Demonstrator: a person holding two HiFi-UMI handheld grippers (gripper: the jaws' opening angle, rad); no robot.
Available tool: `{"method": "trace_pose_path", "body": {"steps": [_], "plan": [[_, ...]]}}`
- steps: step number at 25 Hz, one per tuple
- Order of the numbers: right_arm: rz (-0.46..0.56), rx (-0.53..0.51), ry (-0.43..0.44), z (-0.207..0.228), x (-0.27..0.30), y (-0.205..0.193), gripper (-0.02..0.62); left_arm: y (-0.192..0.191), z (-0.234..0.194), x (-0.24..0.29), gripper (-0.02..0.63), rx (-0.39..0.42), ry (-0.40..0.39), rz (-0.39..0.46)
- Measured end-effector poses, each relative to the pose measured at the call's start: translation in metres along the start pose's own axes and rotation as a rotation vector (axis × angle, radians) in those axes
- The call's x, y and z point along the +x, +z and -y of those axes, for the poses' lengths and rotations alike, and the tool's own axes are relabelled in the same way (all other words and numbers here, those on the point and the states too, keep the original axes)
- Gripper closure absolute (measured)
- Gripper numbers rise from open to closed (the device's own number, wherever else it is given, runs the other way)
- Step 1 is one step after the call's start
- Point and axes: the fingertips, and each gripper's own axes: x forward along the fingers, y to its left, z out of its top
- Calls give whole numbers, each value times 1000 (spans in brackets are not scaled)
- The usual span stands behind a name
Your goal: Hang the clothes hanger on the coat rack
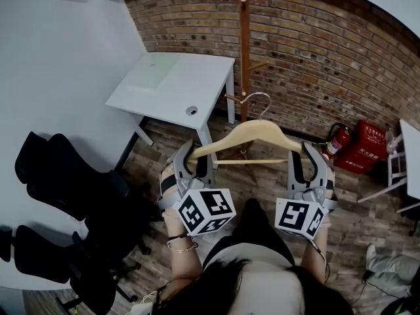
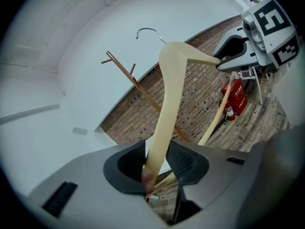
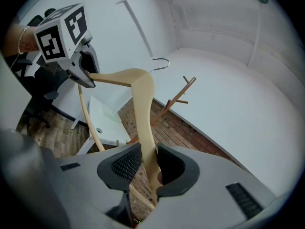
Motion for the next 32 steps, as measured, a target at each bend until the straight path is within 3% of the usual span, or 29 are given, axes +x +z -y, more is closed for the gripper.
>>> {"method": "trace_pose_path", "body": {"steps": [32], "plan": [[38, 16, 12, 33, 126, -14, 479, 39, -21, 115, 471, 15, 36, -17]]}}
